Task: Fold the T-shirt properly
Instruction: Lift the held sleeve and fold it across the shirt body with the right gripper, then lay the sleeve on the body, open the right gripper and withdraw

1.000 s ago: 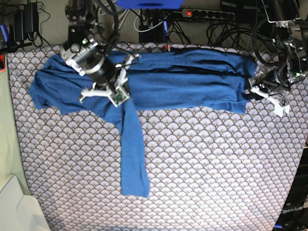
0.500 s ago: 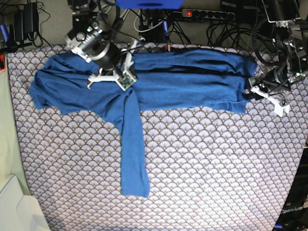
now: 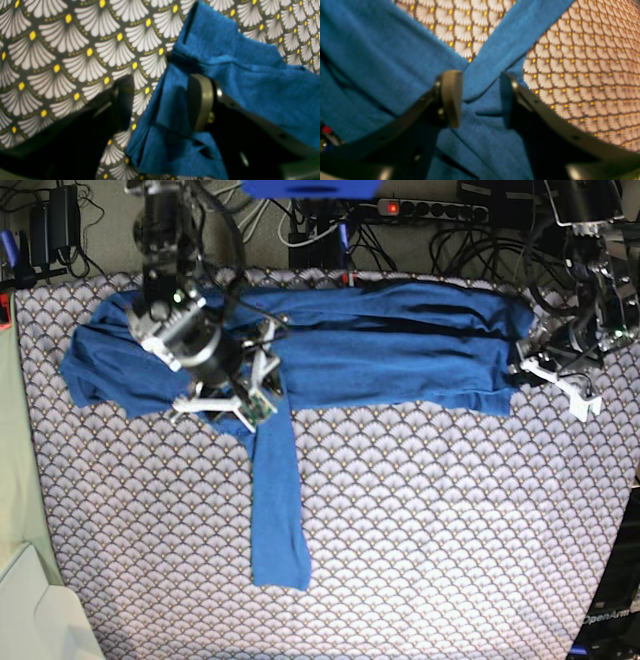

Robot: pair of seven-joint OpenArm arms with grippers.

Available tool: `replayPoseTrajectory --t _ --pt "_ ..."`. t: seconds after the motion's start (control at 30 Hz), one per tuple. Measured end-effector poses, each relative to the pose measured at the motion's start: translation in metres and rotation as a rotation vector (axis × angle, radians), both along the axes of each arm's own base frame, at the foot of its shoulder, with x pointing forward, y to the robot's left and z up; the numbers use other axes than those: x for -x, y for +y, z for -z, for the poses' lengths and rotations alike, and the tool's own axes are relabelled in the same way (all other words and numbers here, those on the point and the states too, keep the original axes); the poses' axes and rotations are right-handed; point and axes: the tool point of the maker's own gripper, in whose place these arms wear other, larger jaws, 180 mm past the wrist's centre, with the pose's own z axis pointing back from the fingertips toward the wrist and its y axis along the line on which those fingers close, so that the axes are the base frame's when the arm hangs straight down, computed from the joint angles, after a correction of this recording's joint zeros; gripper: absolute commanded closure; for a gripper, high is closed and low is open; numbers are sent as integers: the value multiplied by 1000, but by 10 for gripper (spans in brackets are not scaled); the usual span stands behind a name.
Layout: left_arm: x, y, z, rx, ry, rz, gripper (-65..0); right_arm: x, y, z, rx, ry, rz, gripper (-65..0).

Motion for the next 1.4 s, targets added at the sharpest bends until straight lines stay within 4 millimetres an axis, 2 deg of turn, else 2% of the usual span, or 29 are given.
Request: replayPoseTrajectory --t 0.17,0.3,0.43,0.57,0.63,0.67,0.77,0.8,1.0,1.27,1.4 --pt "-1 0 -1 -1 -2 1 -338 4 1 39 14 114 -4 -306" --pt "-1 0 -1 -2 -2 0 -338 3 2 57 12 164 -10 -306" --pt "-2 0 -1 -1 -4 0 -338 1 3 64 13 184 -12 -304" --pt "-2 0 -1 -1 -4 1 -338 2 3 65 14 189 -12 -298" --pt "-2 0 -1 -1 -4 0 -338 2 3 66 14 190 -12 -261" --pt "-2 0 -1 -1 -5 0 -338 2 3 66 13 190 -13 -223" --pt "-2 0 -1 -1 -5 1 -338 2 4 66 10 191 -13 -40" --pt "-2 0 -1 -1 -5 0 -338 3 4 66 9 193 -13 0" --pt "-2 0 -1 -1 -5 0 -338 13 5 69 9 205 -19 0" --pt "-2 0 -1 -2 -5 1 -338 25 5 36 -6 119 -8 0" --pt "-2 0 -2 -2 -6 0 -338 45 11 44 -2 154 -30 0"
